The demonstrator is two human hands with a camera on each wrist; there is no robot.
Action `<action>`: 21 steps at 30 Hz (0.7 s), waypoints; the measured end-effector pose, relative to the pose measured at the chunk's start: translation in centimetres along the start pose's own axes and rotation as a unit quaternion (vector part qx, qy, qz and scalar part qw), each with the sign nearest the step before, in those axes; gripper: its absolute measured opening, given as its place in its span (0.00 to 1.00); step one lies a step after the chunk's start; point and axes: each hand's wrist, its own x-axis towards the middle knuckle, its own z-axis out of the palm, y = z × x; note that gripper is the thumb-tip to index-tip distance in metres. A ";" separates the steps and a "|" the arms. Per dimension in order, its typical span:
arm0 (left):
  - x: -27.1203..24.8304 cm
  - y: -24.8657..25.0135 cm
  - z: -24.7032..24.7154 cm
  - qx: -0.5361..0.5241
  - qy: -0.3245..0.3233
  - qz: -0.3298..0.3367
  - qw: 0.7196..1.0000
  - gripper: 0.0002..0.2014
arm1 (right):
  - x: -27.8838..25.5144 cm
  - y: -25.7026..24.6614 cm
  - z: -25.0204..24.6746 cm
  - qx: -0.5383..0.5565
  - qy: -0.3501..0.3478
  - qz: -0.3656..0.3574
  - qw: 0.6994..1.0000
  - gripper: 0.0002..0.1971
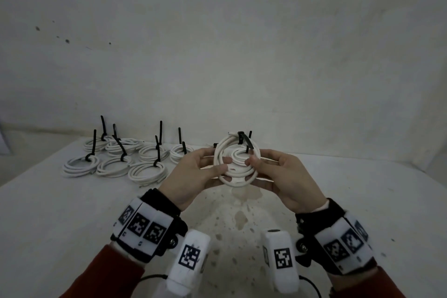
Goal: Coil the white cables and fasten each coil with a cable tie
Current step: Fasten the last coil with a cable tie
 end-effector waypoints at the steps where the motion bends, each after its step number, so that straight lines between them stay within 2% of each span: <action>1: 0.1 -0.2 -0.1 -0.007 0.002 0.004 1.000 0.15 | 0.2 0.3 -0.1 0.008 0.002 0.005 1.000 0.07; 3: 0.5 -0.6 -0.3 -0.023 0.009 -0.002 1.000 0.14 | 0.6 0.8 -0.2 0.016 0.006 0.011 1.000 0.05; 7: 1.1 -1.9 -0.6 0.000 0.036 -0.051 0.998 0.14 | 1.6 2.7 -0.1 0.015 0.032 0.044 0.998 0.09; 10: 1.2 -2.8 -0.2 0.013 0.035 -0.066 0.997 0.15 | 2.1 4.3 0.8 -0.005 0.047 0.083 0.995 0.06; 11: 1.3 -3.0 0.1 -0.003 0.035 -0.063 0.997 0.16 | 2.2 4.6 1.1 0.015 0.046 0.099 0.994 0.08; 13: 1.4 -2.9 0.5 -0.058 0.035 -0.052 0.996 0.14 | 2.3 4.8 1.6 0.122 0.036 0.120 0.985 0.10; 15: 1.5 -2.5 0.5 -0.126 0.030 -0.039 0.991 0.10 | 2.2 4.5 1.8 0.210 0.003 0.088 0.974 0.08; 17: 1.5 -2.4 0.2 -0.109 0.030 -0.009 0.994 0.09 | 1.8 4.1 2.0 0.213 -0.030 0.023 0.976 0.10; 19: 1.4 -2.6 -0.1 0.029 0.031 0.045 0.998 0.08 | 1.4 4.1 2.4 0.156 -0.045 -0.038 0.986 0.10; 21: 1.2 -2.7 -0.1 0.157 0.034 0.110 0.981 0.10 | 1.2 4.4 2.6 0.022 -0.022 -0.106 0.994 0.09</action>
